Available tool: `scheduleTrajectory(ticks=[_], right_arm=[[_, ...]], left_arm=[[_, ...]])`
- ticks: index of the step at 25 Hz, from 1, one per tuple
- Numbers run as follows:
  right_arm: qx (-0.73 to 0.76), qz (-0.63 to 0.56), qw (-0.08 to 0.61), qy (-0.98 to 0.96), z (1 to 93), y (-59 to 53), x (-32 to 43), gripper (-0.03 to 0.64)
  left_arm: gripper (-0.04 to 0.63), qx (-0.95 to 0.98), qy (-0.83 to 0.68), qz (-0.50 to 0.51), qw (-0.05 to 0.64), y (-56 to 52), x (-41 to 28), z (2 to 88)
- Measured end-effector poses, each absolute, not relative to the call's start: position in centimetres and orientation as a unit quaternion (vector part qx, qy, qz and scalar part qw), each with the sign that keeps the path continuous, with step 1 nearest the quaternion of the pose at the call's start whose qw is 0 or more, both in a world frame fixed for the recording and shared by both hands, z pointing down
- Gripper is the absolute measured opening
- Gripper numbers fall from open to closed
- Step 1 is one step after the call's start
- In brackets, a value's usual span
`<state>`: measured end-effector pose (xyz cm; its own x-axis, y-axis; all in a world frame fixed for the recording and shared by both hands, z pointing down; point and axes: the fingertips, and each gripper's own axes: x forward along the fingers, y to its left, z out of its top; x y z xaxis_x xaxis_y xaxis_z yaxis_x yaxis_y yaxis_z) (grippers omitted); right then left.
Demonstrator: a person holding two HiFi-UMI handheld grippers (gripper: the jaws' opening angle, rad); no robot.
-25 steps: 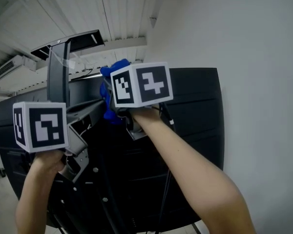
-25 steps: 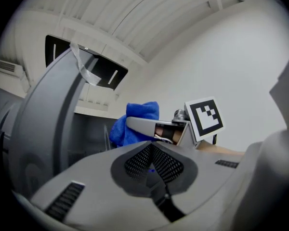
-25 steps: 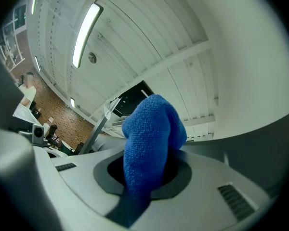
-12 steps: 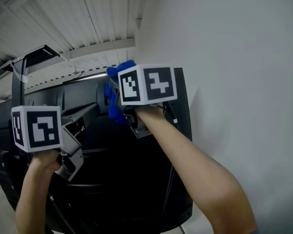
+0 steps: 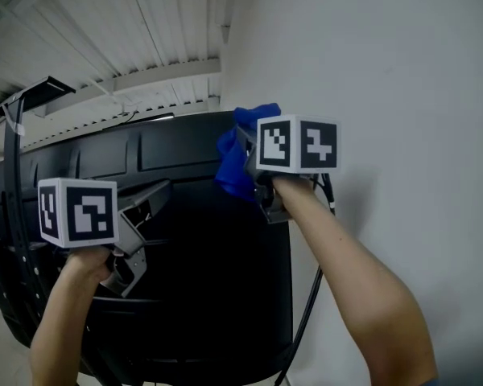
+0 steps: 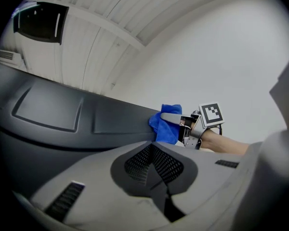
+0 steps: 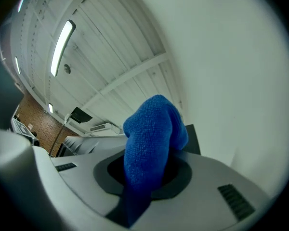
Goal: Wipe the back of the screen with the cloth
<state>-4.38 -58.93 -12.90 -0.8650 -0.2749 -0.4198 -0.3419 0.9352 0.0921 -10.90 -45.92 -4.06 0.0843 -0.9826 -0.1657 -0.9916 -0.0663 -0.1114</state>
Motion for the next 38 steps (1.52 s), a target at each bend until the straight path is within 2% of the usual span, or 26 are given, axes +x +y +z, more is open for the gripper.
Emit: scheduleTrajectory(ticks=[6, 11, 14, 17, 20, 22, 26, 38], right_arm=[[-0.165, 0.074, 0.215, 0.96, -12.1, -58.6, -3.2, 0.052], [-0.113, 0.093, 0.224, 0.963, -12.9, -53.3, -8.0, 0.052], [-0.067, 0.11, 0.214, 0.968, -12.1, -49.4, -10.3, 0.052], [0.01, 0.125, 0.213, 0.969, -11.6, -40.6, -13.5, 0.052], [0.16, 0.149, 0.249, 0.943, -14.0, -23.7, -19.4, 0.052], [0.199, 0.165, 0.252, 0.932, -14.2, -16.8, -21.9, 0.052], [0.219, 0.195, 0.218, 0.931, -12.4, -11.8, -25.7, 0.052], [0.252, 0.195, 0.122, 0.94, -10.1, -8.7, -30.6, 0.052]], left_arm=[[0.005, -0.717, 0.69, 0.019, 0.096, -43.8, -12.2, -3.3], [0.005, -0.713, 0.696, 0.025, 0.081, -42.1, -16.1, -3.0], [0.006, -0.706, 0.703, 0.03, 0.077, -41.4, -16.2, -2.1], [0.006, -0.678, 0.727, 0.041, 0.103, -35.5, -16.4, -2.2], [0.006, -0.585, 0.79, 0.056, 0.175, -21.5, -19.4, -4.7], [0.006, -0.559, 0.801, 0.059, 0.208, -16.2, -20.0, -5.2], [0.005, -0.525, 0.817, 0.042, 0.235, -12.9, -20.9, -4.1], [0.005, -0.534, 0.813, 0.064, 0.224, -10.2, -21.9, -2.0]])
